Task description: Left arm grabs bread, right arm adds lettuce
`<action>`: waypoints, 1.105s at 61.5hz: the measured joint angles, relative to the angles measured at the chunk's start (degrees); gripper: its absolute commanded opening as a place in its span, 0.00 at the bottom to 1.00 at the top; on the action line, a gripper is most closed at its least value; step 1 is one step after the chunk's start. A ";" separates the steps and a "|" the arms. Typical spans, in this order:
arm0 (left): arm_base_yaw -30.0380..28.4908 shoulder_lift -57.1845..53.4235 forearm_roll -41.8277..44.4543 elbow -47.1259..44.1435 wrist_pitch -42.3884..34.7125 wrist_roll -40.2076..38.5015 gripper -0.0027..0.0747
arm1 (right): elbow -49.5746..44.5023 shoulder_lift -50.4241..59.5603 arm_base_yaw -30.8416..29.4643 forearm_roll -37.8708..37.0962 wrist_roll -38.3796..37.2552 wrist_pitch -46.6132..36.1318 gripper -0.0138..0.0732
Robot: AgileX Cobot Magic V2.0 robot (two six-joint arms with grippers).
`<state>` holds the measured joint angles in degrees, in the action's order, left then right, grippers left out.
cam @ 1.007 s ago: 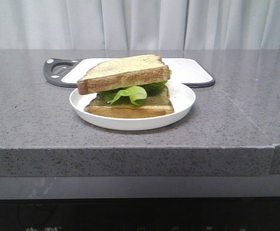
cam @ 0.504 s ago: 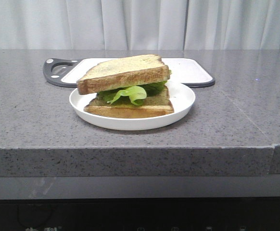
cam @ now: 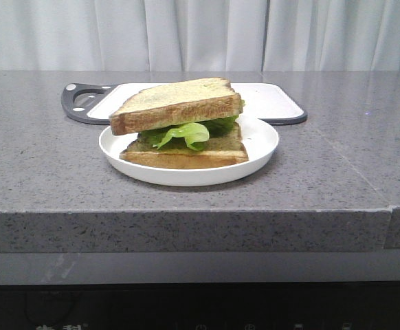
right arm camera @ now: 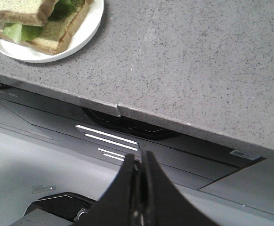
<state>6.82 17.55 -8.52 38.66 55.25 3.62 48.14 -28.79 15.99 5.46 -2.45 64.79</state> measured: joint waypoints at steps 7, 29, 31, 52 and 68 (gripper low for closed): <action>-0.23 -2.70 1.28 -3.87 -6.73 0.00 0.01 | 0.00 0.00 0.00 0.00 0.00 0.00 0.02; -1.63 -16.68 1.51 -29.33 -36.56 0.19 0.01 | 0.00 0.00 0.00 0.00 0.00 0.00 0.02; -1.63 -17.37 1.51 -31.33 -38.16 0.19 0.01 | 0.00 0.00 0.00 0.00 0.00 0.00 0.02; -1.63 -17.76 1.89 -38.98 -52.98 0.32 0.01 | 0.00 0.00 0.00 -0.13 -0.10 0.00 0.02; -1.63 -17.76 2.41 -38.98 -54.42 0.32 0.01 | 0.00 0.00 0.00 -0.13 -0.10 0.00 0.02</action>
<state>5.19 -0.21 -6.11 -0.32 0.83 3.94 48.14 -28.79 15.99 5.33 -2.55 64.79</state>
